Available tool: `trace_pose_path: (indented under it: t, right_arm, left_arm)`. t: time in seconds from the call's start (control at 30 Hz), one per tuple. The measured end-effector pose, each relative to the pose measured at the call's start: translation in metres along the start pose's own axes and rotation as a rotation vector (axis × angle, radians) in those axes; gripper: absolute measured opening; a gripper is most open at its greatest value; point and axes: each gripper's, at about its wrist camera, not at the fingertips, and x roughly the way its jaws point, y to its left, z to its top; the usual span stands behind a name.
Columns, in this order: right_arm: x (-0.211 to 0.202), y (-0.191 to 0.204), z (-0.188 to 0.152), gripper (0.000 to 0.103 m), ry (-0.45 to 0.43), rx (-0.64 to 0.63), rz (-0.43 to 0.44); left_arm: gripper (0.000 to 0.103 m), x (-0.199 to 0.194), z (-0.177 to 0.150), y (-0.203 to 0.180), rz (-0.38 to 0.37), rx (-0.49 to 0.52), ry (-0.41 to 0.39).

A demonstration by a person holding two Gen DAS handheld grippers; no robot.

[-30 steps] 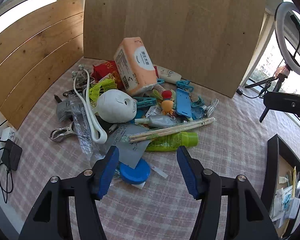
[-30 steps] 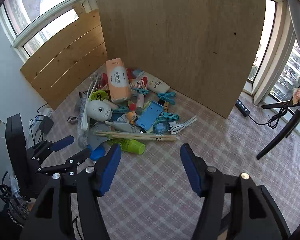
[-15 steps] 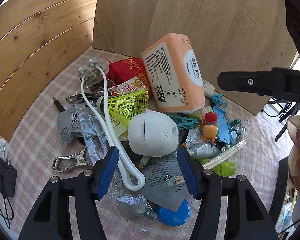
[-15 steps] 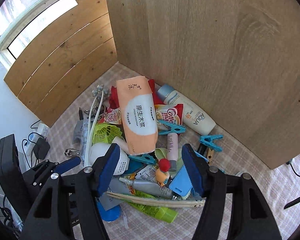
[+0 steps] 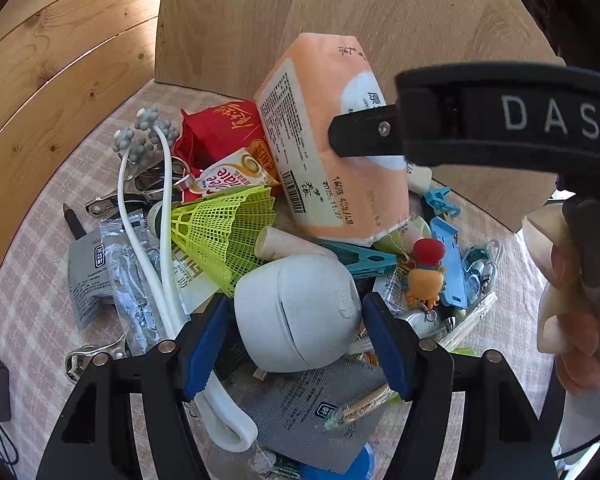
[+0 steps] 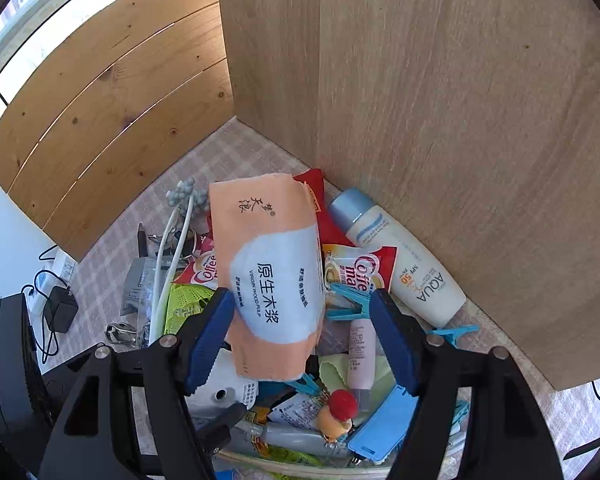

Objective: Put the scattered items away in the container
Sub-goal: 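Grasp the orange tissue pack with the right tool while the left tool grasps the white dome-shaped device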

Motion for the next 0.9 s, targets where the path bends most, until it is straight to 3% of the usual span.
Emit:
trace_pose_path:
  t: [0.23,0.3,0.37,0.4,0.63,0.9]
  right_arm:
    - [0.015,0.009,0.003,0.069,0.032,-0.038,-0.089]
    - [0.020,0.006,0.001,0.069,0.051,-0.033,-0.079]
    - [0.022,0.001,-0.002,0.061,0.060,-0.011,-0.078]
    - [0.022,-0.002,-0.003,0.048,0.064,0.006,-0.072]
    - [0.005,-0.012,-0.005,0.040,0.024,0.055,-0.045]
    - [-0.019,-0.011,-0.006,0.038,-0.006,0.066,-0.033]
  left_arm:
    - [0.058,0.009,-0.006,-0.003,-0.042,-0.033,0.012]
    - [0.057,0.010,-0.010,-0.005,-0.039,-0.030,0.011]
    - [0.055,0.010,-0.014,-0.007,-0.035,-0.021,0.007]
    - [0.054,0.009,-0.016,-0.008,-0.033,-0.022,0.005]
    - [0.050,0.003,-0.025,-0.012,-0.036,-0.051,-0.003]
    - [0.050,-0.019,-0.032,-0.020,-0.036,-0.039,-0.040]
